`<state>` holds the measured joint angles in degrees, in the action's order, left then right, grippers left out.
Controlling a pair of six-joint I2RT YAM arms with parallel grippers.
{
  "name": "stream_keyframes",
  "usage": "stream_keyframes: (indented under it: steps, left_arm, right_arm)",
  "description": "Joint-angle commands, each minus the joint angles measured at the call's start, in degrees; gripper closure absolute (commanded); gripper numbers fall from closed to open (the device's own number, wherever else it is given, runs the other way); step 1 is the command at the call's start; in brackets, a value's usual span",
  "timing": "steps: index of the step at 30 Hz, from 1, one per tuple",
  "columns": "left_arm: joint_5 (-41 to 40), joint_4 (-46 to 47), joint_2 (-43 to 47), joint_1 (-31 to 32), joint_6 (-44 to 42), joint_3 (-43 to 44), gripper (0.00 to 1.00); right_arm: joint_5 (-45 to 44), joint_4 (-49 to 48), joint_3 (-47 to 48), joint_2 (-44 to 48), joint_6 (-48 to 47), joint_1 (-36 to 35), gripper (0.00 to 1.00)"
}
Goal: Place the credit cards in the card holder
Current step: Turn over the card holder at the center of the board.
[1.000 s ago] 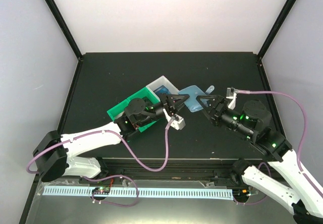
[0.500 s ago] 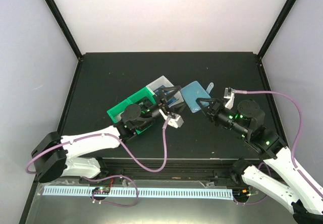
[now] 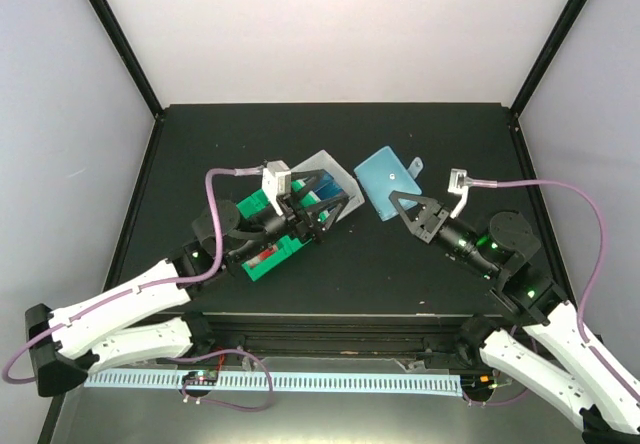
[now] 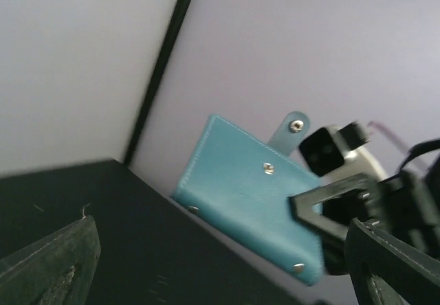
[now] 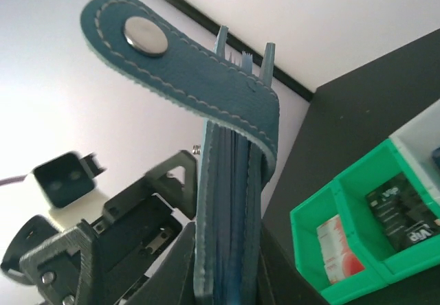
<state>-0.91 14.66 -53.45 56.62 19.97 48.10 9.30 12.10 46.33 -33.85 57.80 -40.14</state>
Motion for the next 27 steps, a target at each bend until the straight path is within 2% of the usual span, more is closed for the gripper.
stream_keyframes:
  steps: [1, 6, 7, 8, 10, 14, 17, 20, 21, 22, 25, 27]
  left_arm:
    - [7.4, -1.1, -0.4, -0.1, 30.0, -0.9, 0.01]
    - [12.9, 5.9, -4.4, -0.1, 41.0, -2.2, 0.01]
    - [12.9, 7.4, -5.4, -0.1, 42.2, -2.2, 0.04]
    - [12.7, 7.6, -6.3, -0.1, 43.1, -1.6, 0.09]
    - [12.6, 7.2, -7.6, -0.1, 43.7, -0.7, 0.26]
    - [8.5, 12.2, -7.7, -0.2, 43.8, -3.1, 0.61]
    - [6.3, 12.7, -7.8, -0.3, 42.9, -4.1, 0.79]
    - [5.6, 12.6, -8.8, -0.9, 42.7, -5.2, 0.91]
    - [6.0, 12.7, -9.0, -1.3, 42.4, -5.6, 0.97]
    - [6.4, 12.7, -9.2, -1.7, 42.0, -6.1, 0.98]
    - [7.1, 10.7, -8.9, -2.9, 39.5, -8.0, 0.98]
    - [8.5, 7.6, -8.6, -3.8, 36.1, -9.5, 0.98]
  right_arm:
    - [7.6, -11.1, -3.1, 0.5, -0.1, 0.0, 0.97]
    - [11.3, -17.1, -6.4, 0.3, 3.8, 0.0, 0.96]
    - [11.5, -17.9, -6.9, 0.3, 4.7, 0.0, 0.96]
    - [11.1, -18.1, -7.5, 0.2, 5.5, 0.0, 0.96]
    - [9.8, -17.6, -8.1, 0.1, 6.7, 0.0, 0.95]
    - [9.0, -16.8, -9.4, -0.4, 8.0, 0.1, 0.94]
    - [11.5, -18.0, -10.7, -1.4, 9.3, 0.0, 0.94]
    - [12.7, -18.3, -11.9, -1.8, 9.7, 0.0, 0.91]
    - [12.5, -17.5, -12.0, -1.7, 9.1, 0.0, 0.87]
    - [12.1, -16.0, -12.0, -1.5, 8.2, 0.0, 0.79]
    - [9.9, -8.9, -11.8, 0.0, 3.5, 0.0, 0.49]
    - [8.1, -2.6, -12.1, 1.4, 0.6, 0.0, 0.36]
